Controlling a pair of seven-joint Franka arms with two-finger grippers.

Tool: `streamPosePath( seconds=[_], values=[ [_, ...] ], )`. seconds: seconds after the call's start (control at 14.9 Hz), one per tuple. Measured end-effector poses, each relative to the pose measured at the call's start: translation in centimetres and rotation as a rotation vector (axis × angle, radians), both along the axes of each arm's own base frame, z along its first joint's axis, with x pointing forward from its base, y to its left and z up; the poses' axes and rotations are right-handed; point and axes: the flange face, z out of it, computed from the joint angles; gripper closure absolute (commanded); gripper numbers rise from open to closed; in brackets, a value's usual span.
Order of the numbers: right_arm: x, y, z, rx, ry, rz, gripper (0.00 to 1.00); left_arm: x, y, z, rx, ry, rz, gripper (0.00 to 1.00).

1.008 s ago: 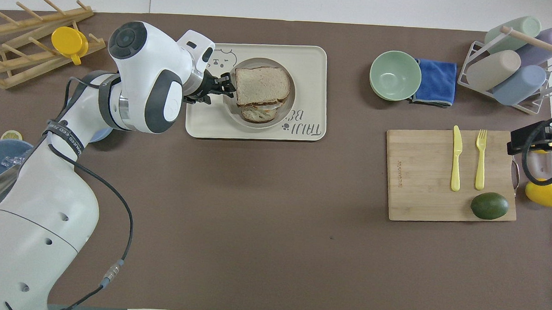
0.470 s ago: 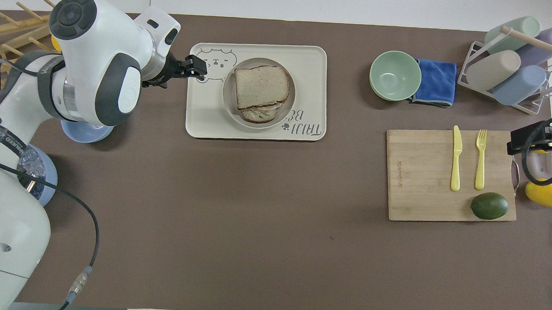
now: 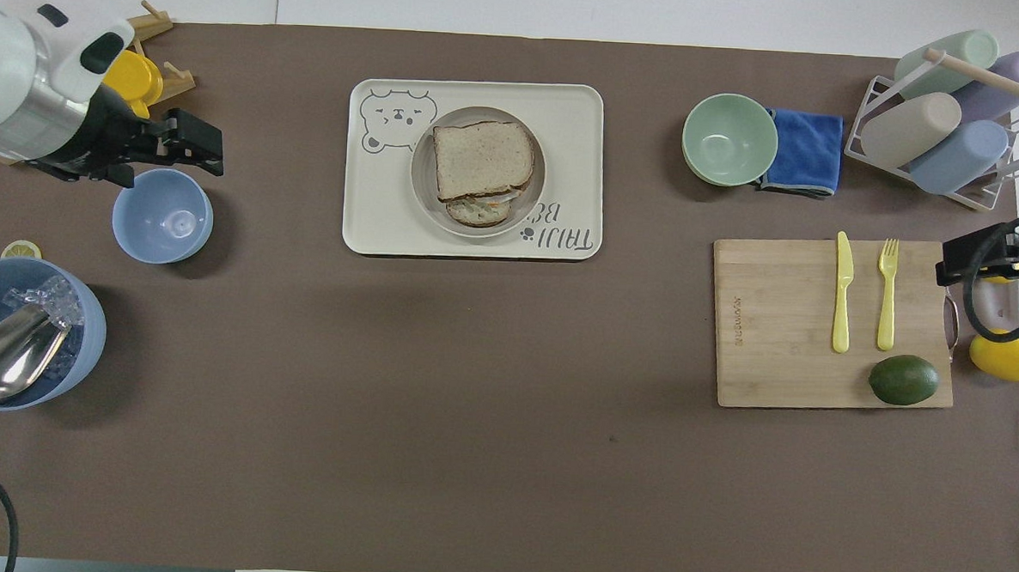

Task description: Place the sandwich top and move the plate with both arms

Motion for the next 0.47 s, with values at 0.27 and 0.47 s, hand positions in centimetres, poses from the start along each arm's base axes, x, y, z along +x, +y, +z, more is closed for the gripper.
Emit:
streamPosePath(
  seconds=[0.27, 0.47],
  values=[
    [0.0, 0.0, 0.0, 0.000, 0.000, 0.000, 0.00, -5.1, 2.0, 4.9, 0.039, 0.074, -0.068, 0.00],
    [0.0, 0.0, 0.0, 0.000, 0.000, 0.000, 0.00, -7.3, 2.7, 5.3, 0.040, 0.131, -0.142, 0.00]
  ],
)
